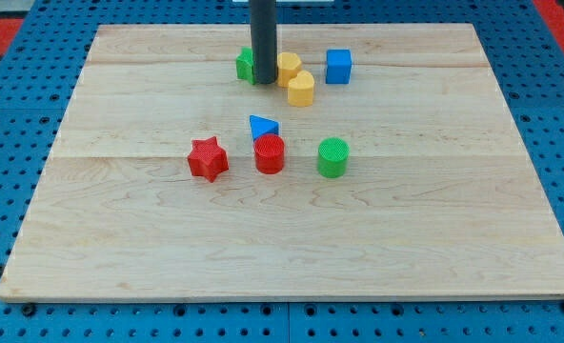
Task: Place the green star to the bottom left of the hexagon
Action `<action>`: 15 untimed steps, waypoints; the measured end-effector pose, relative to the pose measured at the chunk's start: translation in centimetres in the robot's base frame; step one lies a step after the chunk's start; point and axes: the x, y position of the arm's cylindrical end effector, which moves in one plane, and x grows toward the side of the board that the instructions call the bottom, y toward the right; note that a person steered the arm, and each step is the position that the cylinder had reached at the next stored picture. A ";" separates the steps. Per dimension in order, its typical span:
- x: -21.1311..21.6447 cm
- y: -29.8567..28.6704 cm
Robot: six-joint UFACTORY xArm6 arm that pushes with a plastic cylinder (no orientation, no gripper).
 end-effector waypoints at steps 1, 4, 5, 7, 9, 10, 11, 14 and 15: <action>2.9 0.0; 4.1 -8.6; -0.2 -13.4; -7.4 -15.6; -10.5 -7.1; -9.3 -3.7; -7.7 -1.9; -6.9 -3.7; -8.3 -5.7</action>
